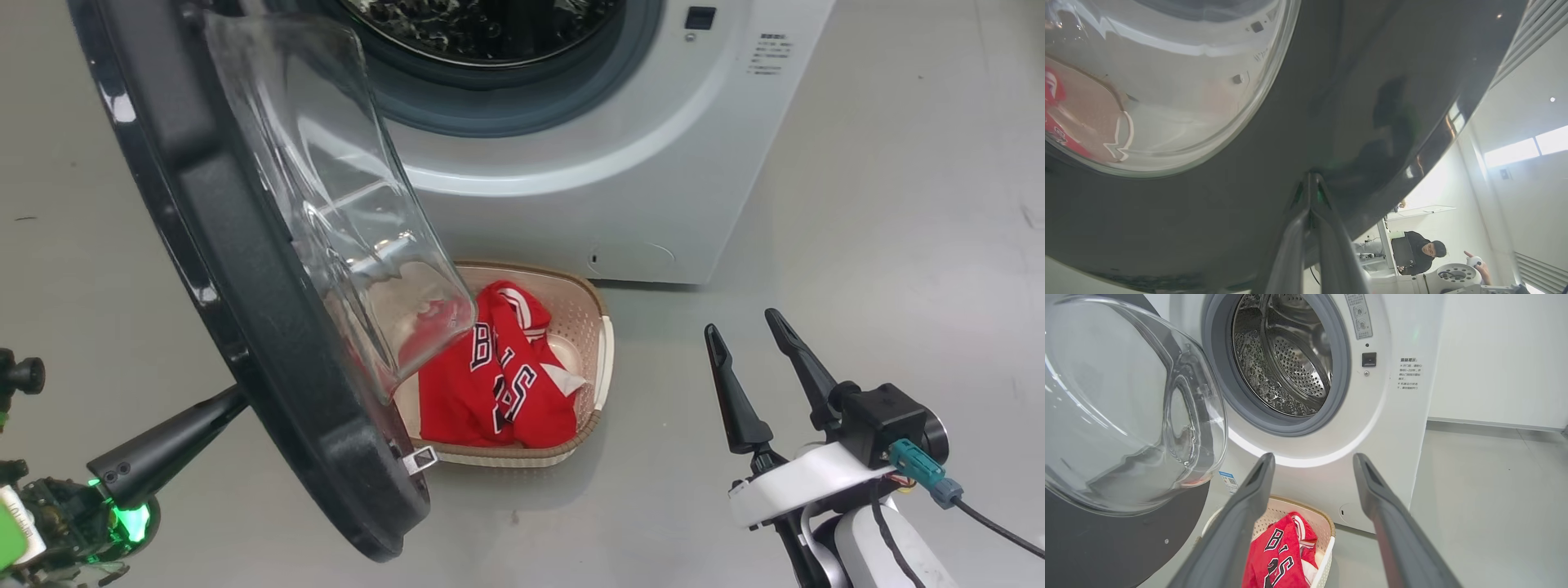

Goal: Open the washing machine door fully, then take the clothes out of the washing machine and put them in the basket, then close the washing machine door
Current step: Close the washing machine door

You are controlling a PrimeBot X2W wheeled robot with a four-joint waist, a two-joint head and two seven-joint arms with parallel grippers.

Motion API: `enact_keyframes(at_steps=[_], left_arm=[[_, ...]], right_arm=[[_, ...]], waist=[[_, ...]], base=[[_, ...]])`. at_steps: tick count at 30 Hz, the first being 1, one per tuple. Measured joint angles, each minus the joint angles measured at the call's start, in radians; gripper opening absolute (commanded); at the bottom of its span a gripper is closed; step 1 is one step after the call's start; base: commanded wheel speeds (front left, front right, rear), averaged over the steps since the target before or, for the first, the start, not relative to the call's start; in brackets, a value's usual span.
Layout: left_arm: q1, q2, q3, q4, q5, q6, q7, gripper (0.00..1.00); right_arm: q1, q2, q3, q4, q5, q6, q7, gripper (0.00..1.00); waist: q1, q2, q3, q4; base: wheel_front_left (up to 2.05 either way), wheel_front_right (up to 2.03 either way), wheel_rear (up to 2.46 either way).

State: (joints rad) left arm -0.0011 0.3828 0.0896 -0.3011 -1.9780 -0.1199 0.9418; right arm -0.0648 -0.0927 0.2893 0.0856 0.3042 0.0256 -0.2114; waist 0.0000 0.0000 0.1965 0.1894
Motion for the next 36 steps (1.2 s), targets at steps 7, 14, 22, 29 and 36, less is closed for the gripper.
enact_keyframes(at_steps=[7, 14, 22, 29, 36], left_arm=[[-0.011, -0.002, -0.009, -0.011, 0.016, 0.000, -0.002, 0.00], [-0.052, -0.022, -0.027, -0.015, 0.030, 0.016, -0.029, 0.00], [-0.109, -0.031, -0.032, -0.010, 0.042, 0.054, -0.060, 0.00], [-0.156, -0.034, -0.030, 0.007, 0.074, 0.078, -0.087, 0.00], [-0.199, -0.036, -0.017, 0.044, 0.079, 0.106, -0.119, 0.00]], right_arm=[[-0.024, 0.007, 0.003, 0.001, 0.006, 0.004, -0.011, 1.00], [-0.052, 0.016, 0.005, 0.009, 0.019, 0.008, -0.016, 1.00], [-0.075, 0.024, 0.009, 0.019, 0.025, 0.016, -0.024, 1.00], [-0.097, 0.031, 0.017, 0.037, 0.047, 0.017, -0.032, 1.00], [-0.112, 0.034, 0.026, 0.057, 0.063, 0.019, -0.033, 1.00]], waist=[[0.0000, 0.0000, 0.027, -0.092], [0.0000, 0.0000, 0.059, -0.174], [0.0000, 0.0000, 0.096, -0.253], [0.0000, 0.0000, 0.126, -0.315], [0.0000, 0.0000, 0.148, -0.378]], base=[[0.00, 0.00, 0.00], [0.00, 0.00, 0.00], [0.00, 0.00, 0.00], [0.00, 0.00, 0.00], [0.00, 0.00, 0.00]])
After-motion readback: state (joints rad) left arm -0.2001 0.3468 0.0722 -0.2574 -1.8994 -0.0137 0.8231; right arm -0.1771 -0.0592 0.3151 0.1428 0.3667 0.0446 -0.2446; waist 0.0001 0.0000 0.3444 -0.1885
